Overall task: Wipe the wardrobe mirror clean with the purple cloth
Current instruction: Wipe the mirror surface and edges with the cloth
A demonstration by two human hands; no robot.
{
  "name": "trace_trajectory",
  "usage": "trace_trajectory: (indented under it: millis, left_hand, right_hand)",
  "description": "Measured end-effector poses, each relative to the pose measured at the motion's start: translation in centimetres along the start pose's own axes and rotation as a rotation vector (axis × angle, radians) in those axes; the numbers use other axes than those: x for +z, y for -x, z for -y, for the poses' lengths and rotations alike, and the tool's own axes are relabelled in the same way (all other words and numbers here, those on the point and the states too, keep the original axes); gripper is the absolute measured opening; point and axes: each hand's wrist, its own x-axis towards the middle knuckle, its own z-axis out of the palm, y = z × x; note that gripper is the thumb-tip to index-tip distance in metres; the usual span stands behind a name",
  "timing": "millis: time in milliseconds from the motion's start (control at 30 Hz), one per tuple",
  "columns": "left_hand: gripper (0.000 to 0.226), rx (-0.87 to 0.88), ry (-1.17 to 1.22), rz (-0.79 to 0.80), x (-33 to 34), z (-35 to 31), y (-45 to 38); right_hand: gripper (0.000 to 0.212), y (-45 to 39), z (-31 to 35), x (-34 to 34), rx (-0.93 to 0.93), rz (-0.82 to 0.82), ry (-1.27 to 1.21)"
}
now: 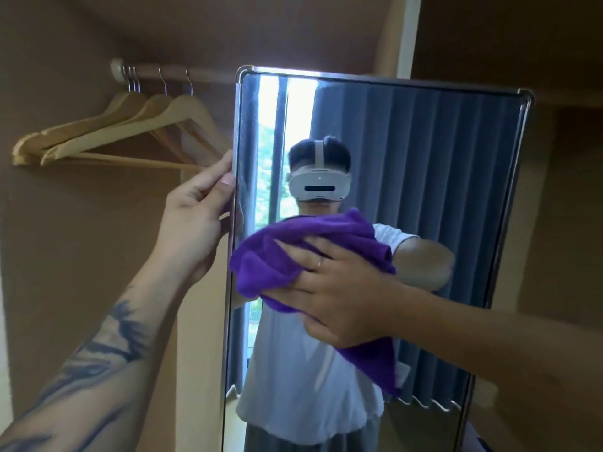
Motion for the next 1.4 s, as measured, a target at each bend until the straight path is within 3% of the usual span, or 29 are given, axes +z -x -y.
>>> trace_trajectory:
  millis: [100, 167, 300, 433, 667, 800, 933, 1067, 1233, 1333, 1400]
  left_hand:
    - [0.037, -0.028, 0.013, 0.008, 0.0, -0.2, 0.1]
    - [0.038, -0.046, 0.064, 0.0, 0.2, -0.2, 0.2]
    - [0.036, -0.038, 0.064, -0.022, 0.3, -0.1, 0.1]
    - [0.035, -0.053, 0.078, -0.016, 0.3, -0.1, 0.3]
    - [0.043, -0.147, 0.201, 0.035, -0.2, -0.5, 0.6]
    - [0.044, -0.159, 0.243, 0.048, -0.2, -0.6, 0.9]
    - [0.039, -0.148, 0.27, 0.012, 0.1, -0.5, 0.9]
    - [0.042, -0.168, 0.311, 0.007, -0.2, -0.1, 0.8]
    - [0.041, -0.189, 0.407, -0.01, -0.3, -0.2, 0.8]
    - [0.04, -0.207, 0.489, -0.011, -0.2, -0.3, 1.2]
    - [0.04, -0.208, 0.493, -0.014, -0.1, -0.1, 1.2]
  right_hand:
    - [0.065, -0.8, -2.8, -1.0, -0.191, 0.058, 0.013]
    - [0.059, -2.7, -6.7, -2.7, -0.218, 0.061, 0.049]
    - [0.063, -7.4, -14.2, -6.7, 0.065, -0.038, 0.174]
    - [0.067, -8.7, -12.0, -6.2, 0.272, -0.154, 0.169]
    - [0.059, -2.7, -1.5, -0.1, -0.013, -0.075, -0.005]
    - [0.056, -3.7, -4.7, -1.6, -0.186, -0.011, 0.051]
    - [0.061, -7.6, -12.2, -5.7, 0.191, -0.121, 0.161]
    - [0.062, -9.2, -10.7, -5.4, 0.4, -0.227, 0.131]
    - [0.061, -5.5, -4.6, -2.2, 0.144, -0.135, 0.047]
    - [0.059, -5.3, -5.9, -2.6, 0.0, -0.087, 0.048]
    - [0.059, -6.7, -8.8, -3.8, 0.037, -0.115, 0.096]
